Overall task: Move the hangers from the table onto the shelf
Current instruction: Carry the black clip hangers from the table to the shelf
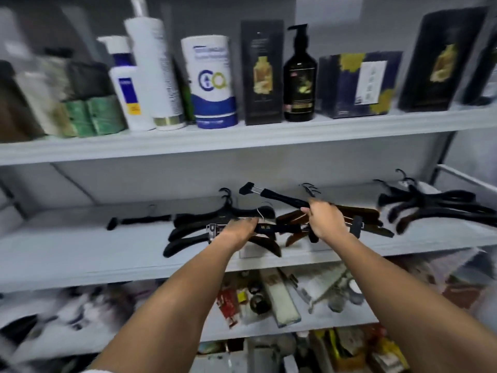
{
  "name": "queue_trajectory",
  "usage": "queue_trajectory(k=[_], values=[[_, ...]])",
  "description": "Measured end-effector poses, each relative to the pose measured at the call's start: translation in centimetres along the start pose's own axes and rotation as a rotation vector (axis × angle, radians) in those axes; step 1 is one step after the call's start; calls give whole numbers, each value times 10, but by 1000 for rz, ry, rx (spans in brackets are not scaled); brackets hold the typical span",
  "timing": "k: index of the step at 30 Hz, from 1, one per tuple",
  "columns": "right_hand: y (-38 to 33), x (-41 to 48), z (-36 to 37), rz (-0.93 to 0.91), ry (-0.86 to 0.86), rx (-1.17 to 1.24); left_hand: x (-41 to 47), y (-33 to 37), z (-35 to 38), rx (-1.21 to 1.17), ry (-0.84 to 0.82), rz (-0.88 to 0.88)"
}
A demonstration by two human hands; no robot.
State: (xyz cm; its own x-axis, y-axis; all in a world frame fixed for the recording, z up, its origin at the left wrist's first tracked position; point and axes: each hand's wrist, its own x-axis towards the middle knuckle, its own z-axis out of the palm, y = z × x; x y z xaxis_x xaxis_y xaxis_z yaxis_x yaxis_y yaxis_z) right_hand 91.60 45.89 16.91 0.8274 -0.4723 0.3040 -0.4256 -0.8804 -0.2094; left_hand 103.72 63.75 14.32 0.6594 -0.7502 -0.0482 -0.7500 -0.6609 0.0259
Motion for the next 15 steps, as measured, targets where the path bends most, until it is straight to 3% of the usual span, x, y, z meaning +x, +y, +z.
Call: queue_trajectory(k=[8,15], values=[[-111,29,37,-21,-138,-13,-32,-125,10,-10,15,-64],[-214,44,77,-68,-60,-13,-62,-247,17,5,29,-111]])
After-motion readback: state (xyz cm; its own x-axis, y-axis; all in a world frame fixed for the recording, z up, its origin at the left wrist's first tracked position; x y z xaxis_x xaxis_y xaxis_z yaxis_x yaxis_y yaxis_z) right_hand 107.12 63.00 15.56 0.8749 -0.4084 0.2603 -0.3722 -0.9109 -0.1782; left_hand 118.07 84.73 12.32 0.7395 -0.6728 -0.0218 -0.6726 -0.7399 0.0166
